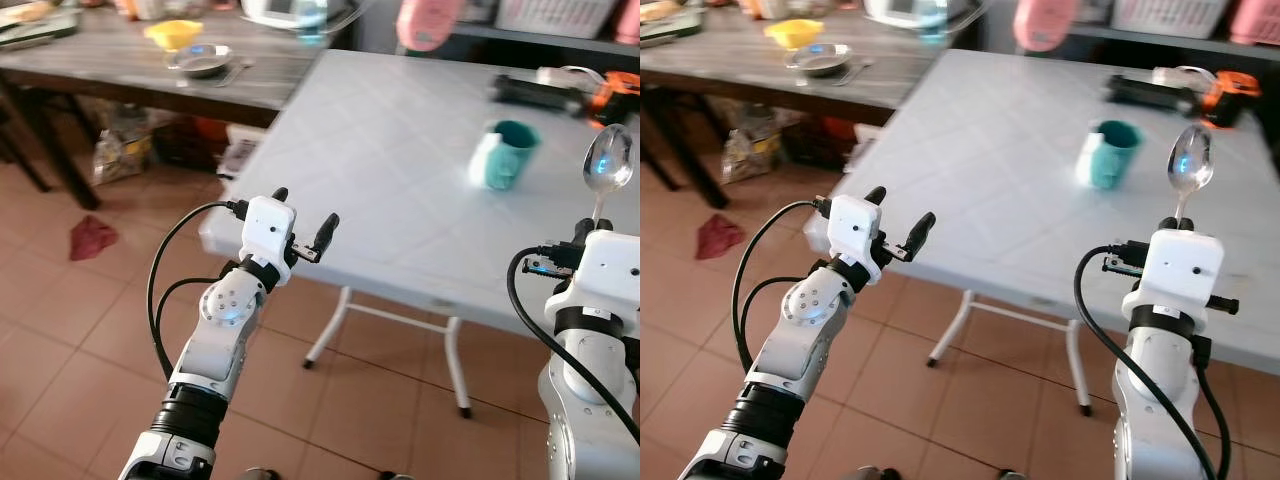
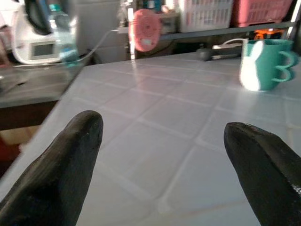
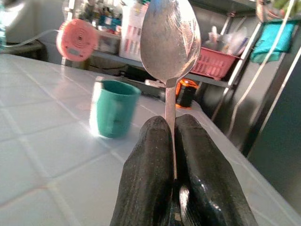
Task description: Setting the table
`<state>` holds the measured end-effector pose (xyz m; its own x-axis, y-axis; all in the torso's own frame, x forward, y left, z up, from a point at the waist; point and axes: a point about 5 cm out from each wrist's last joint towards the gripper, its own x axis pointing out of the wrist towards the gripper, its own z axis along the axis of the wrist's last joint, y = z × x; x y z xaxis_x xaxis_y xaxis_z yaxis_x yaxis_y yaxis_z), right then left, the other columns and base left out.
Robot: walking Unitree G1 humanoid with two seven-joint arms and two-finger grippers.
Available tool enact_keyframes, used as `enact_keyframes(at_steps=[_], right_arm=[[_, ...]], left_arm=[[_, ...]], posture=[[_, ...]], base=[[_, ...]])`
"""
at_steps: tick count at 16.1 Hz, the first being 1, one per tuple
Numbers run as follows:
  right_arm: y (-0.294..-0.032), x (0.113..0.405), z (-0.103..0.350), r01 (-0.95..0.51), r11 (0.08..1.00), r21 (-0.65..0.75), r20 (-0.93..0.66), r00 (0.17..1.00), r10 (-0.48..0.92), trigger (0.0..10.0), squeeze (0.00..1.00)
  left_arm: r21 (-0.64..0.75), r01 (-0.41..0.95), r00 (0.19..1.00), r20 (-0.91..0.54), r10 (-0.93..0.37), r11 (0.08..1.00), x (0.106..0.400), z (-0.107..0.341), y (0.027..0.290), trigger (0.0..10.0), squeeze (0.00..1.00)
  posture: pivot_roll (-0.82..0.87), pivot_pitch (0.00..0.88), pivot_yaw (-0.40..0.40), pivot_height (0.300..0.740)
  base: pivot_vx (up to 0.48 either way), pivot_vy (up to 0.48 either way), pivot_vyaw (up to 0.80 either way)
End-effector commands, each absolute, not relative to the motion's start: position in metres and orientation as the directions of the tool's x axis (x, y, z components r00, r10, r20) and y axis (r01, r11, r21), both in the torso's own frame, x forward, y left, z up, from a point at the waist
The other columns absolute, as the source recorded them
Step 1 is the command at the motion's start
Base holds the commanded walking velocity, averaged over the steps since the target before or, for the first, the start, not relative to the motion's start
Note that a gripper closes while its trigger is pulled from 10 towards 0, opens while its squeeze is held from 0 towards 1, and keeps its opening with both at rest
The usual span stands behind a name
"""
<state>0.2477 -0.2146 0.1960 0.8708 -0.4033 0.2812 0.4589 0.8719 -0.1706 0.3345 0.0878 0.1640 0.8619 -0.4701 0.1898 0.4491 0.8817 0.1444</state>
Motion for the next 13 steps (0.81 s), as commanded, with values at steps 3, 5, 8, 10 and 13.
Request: enact_keyframes(at_steps=[3, 5, 8, 10, 13], right_arm=[[-0.2144, 0.2425, 0.2035, 0.47, 0.868, -0.161, 0.319, 0.857, -0.405, 10.0, 0.0], [-0.2153, 0.2416, 0.2029, 0.476, 0.864, -0.161, 0.317, 0.854, -0.412, 10.0, 0.0], [-0.2165, 0.2407, 0.2022, 0.48, 0.862, -0.162, 0.315, 0.853, -0.416, 10.0, 0.0], [-0.2164, 0.2406, 0.2025, 0.481, 0.862, -0.162, 0.316, 0.852, -0.417, 10.0, 0.0], [-0.2168, 0.2405, 0.2027, 0.483, 0.86, -0.164, 0.316, 0.852, -0.418, 10.0, 0.0]], left_arm=[[0.151, 0.456, 0.859, 0.18, -0.478, 0.877, 0.3343, 0.1622, 0.0896, 10.0, 0.0], [0.152, 0.462, 0.857, 0.177, -0.484, 0.874, 0.3337, 0.1612, 0.0893, 10.0, 0.0], [0.15, 0.466, 0.856, 0.174, -0.488, 0.872, 0.3335, 0.1606, 0.0886, 10.0, 0.0], [0.152, 0.468, 0.854, 0.175, -0.489, 0.871, 0.3334, 0.1604, 0.0881, 10.0, 0.0], [0.154, 0.473, 0.852, 0.172, -0.495, 0.867, 0.3333, 0.1598, 0.0865, 10.0, 0.0]], posture=[[-0.01, 0.118, 0.024, 0.74], [-0.01, 0.12, 0.024, 0.74], [-0.01, 0.121, 0.024, 0.74], [-0.01, 0.121, 0.024, 0.74], [-0.01, 0.121, 0.023, 0.74]], base=[[0.0, 0.423, 0.0], [0.0, 0.429, 0.0], [0.0, 0.425, 0.0], [0.0, 0.459, 0.0], [0.0, 0.476, 0.0]])
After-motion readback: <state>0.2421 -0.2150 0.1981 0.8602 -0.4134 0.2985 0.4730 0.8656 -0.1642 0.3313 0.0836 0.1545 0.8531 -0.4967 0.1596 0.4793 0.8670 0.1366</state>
